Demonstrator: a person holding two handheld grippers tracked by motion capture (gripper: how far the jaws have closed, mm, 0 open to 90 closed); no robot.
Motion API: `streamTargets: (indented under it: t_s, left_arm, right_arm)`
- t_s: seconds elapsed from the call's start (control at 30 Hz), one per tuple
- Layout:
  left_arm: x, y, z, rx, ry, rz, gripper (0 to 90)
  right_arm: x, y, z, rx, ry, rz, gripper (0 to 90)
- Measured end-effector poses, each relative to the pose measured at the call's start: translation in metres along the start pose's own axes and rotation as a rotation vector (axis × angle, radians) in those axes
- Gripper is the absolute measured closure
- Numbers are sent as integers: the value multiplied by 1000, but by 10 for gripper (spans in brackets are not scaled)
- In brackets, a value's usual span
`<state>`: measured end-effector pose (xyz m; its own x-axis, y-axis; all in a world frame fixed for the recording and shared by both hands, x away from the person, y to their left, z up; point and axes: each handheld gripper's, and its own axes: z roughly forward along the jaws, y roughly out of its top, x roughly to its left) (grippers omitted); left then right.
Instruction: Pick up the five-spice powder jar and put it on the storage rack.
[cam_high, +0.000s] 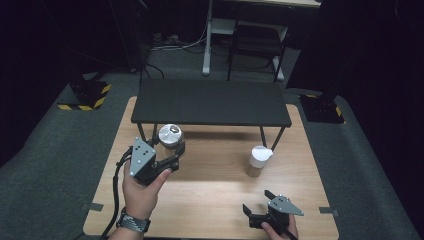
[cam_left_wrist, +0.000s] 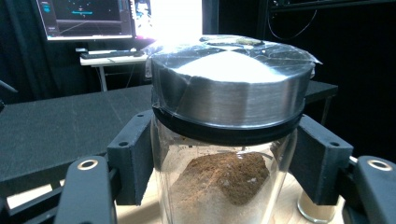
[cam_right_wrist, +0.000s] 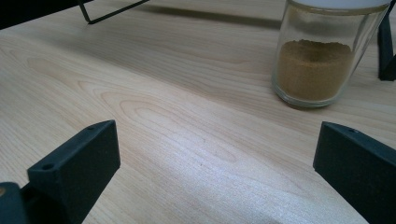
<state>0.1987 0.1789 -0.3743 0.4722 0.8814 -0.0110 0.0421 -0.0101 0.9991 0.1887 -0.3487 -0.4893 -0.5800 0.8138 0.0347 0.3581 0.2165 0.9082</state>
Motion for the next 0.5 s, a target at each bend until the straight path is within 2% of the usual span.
streamTargets:
  t_s: [0.27, 0.5]
  left_arm:
    - [1, 8, 8, -8, 4, 12, 313]
    - [3, 19, 29, -13, 23, 12, 313]
  right_arm:
    - [0, 0, 0, 2, 1, 0, 1]
    - [1, 1, 0, 3, -2, -5, 1]
